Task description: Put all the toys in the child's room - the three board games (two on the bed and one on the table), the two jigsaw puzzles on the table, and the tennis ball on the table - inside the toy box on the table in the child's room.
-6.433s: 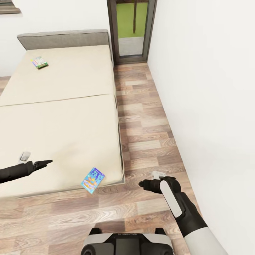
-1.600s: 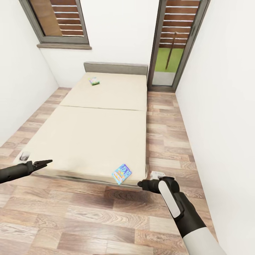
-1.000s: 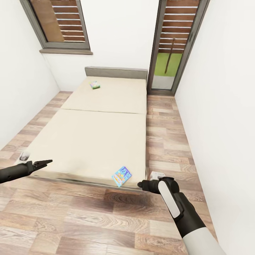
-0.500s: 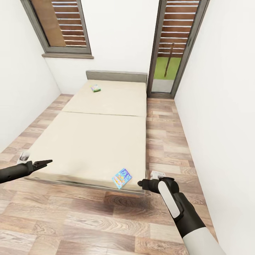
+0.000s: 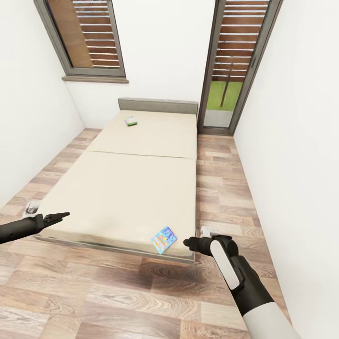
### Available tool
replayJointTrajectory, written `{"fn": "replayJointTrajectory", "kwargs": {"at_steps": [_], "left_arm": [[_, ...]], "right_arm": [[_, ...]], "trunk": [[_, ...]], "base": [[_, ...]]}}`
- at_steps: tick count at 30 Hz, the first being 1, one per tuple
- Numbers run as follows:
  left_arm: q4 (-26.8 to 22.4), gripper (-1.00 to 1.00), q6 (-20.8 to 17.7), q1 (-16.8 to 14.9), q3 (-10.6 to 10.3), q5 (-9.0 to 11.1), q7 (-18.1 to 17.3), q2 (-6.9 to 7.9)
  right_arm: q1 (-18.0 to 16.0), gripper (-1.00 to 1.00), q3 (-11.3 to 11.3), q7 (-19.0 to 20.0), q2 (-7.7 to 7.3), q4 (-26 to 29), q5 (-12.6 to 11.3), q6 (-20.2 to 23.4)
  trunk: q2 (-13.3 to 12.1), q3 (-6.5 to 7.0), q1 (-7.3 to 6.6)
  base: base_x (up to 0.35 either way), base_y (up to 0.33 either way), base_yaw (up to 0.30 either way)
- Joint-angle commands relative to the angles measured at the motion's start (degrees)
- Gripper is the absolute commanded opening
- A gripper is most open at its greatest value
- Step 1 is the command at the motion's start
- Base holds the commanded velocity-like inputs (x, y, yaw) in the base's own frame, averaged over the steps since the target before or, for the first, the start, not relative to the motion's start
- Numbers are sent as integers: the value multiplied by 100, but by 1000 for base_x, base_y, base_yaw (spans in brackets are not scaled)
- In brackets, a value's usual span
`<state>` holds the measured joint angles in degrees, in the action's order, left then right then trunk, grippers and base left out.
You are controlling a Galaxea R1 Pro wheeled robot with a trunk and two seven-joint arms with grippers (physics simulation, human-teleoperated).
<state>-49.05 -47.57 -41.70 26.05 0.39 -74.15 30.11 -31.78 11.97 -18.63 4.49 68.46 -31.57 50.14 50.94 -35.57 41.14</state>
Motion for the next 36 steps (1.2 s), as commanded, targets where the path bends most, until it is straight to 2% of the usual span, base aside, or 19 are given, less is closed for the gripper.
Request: {"fn": "replayJointTrajectory", "kwargs": {"at_steps": [1, 12, 36], "left_arm": [[1, 100, -59, -4, -2, 7, -19, -2], [1, 100, -59, -4, -17, 13, -19, -11], [1, 100, -45, -4, -27, 14, -13, -14]], "right_arm": [[-3, 100, 6, -64, -1, 70, -63, 22], [-3, 100, -1, -67, -19, 249, -78, 46], [-3, 100, 6, -58, -10, 253, -119, 22]], "trunk": [[4, 5, 1], [4, 108, 1], [4, 334, 1]], "base": [[0, 0, 65], [0, 0, 66], [0, 0, 66]]}}
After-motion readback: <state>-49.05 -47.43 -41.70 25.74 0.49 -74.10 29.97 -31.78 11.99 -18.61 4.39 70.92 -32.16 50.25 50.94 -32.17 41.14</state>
